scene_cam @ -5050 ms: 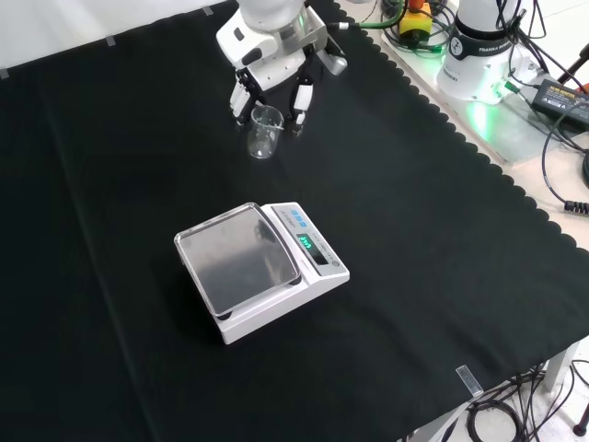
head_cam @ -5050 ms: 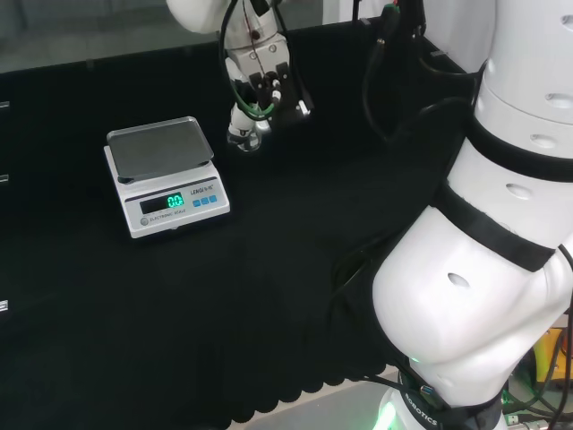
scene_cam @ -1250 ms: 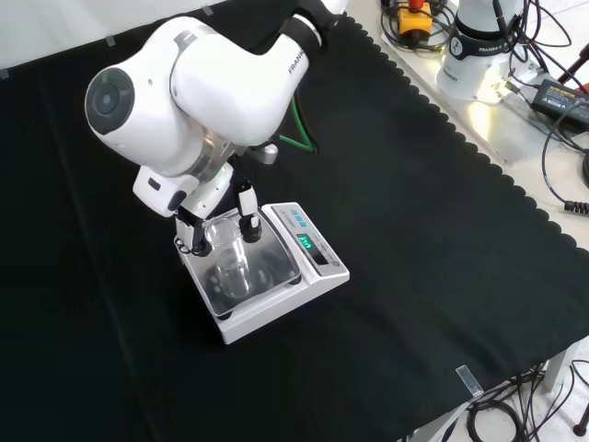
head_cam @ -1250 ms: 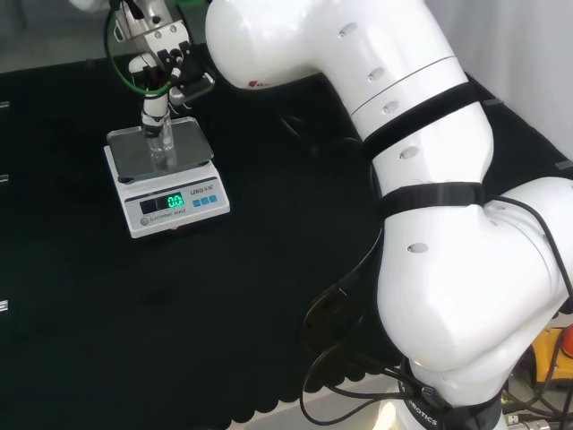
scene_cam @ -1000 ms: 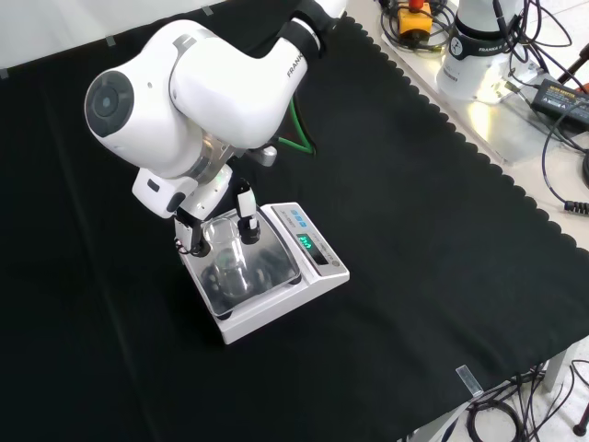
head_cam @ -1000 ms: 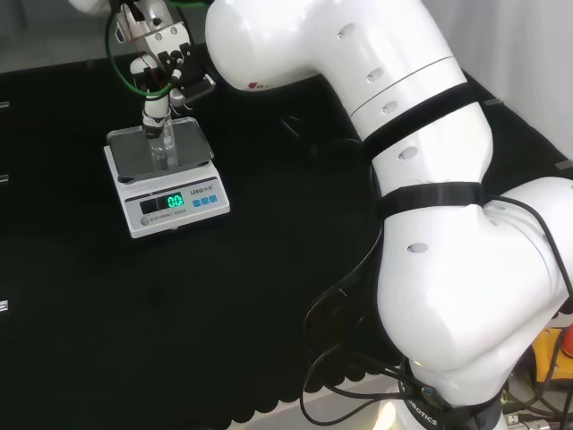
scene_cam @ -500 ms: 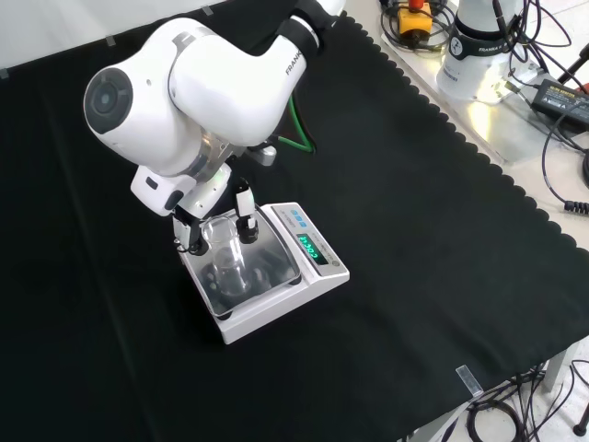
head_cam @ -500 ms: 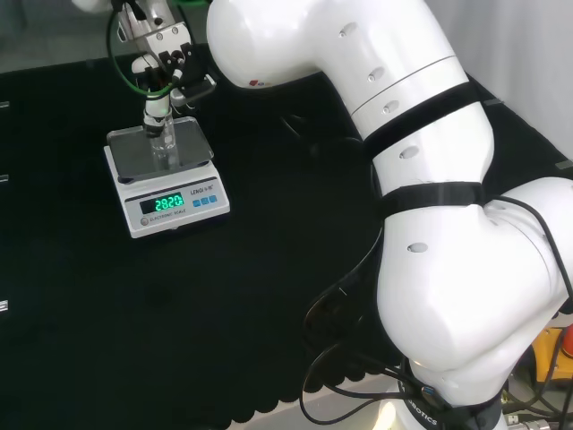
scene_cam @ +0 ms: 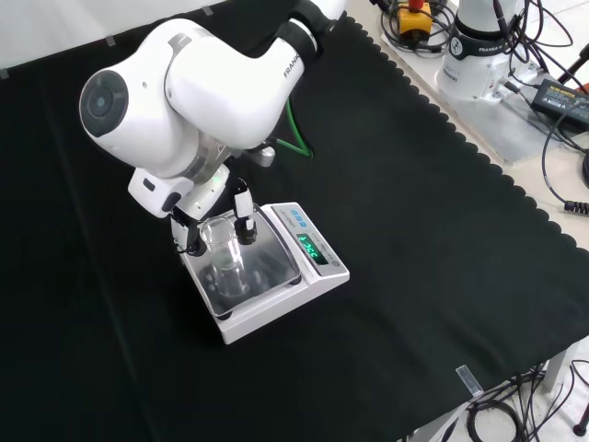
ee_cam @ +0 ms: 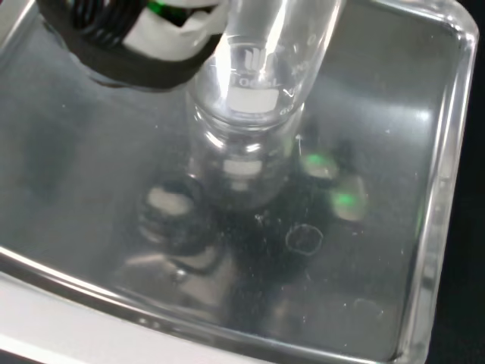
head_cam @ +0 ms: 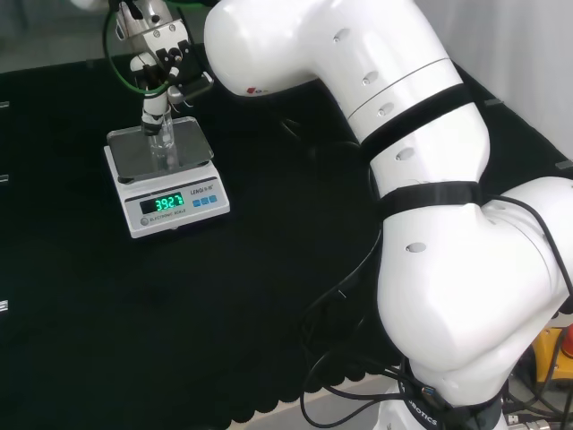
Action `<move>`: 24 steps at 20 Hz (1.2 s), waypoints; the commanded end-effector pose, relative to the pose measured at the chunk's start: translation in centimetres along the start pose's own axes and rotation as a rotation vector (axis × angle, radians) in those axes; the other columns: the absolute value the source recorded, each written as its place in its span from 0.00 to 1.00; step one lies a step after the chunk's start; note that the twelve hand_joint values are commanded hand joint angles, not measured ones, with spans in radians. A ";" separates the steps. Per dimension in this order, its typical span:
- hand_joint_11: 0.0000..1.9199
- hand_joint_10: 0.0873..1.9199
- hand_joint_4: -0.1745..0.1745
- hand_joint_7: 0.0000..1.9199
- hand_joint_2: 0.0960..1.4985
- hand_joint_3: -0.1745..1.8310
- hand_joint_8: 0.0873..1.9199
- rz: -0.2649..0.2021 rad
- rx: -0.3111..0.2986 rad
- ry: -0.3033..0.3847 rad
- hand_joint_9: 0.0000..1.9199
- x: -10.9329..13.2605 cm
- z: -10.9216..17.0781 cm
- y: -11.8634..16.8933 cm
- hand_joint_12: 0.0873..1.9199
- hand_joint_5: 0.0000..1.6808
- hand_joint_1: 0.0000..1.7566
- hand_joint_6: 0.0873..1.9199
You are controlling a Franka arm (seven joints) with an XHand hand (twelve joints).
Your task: Put the beaker on the electronic balance.
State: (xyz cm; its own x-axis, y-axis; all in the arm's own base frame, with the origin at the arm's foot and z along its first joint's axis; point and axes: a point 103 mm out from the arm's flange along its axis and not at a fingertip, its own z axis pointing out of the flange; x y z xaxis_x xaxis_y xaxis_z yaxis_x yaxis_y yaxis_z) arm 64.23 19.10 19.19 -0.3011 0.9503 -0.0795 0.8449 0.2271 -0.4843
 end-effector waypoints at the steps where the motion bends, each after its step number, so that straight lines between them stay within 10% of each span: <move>1: 0.84 0.13 0.01 0.49 0.65 0.03 0.44 0.009 0.012 -0.007 0.76 0.0 0.2 0.0 0.25 0.43 0.57 0.46; 18: 0.81 0.10 0.03 0.46 0.66 0.00 0.44 0.021 0.015 -0.006 0.74 0.3 0.3 0.3 0.27 0.38 0.53 0.45; 24: 0.71 0.17 0.10 0.38 0.62 0.00 0.48 0.021 0.016 0.012 0.64 0.1 0.2 0.2 0.36 0.22 0.44 0.44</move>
State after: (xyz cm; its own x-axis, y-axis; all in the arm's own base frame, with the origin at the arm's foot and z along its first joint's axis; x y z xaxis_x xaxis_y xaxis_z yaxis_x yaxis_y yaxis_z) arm 64.37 19.33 18.85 -0.2861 0.9539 -0.0910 0.8455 0.2067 -0.4923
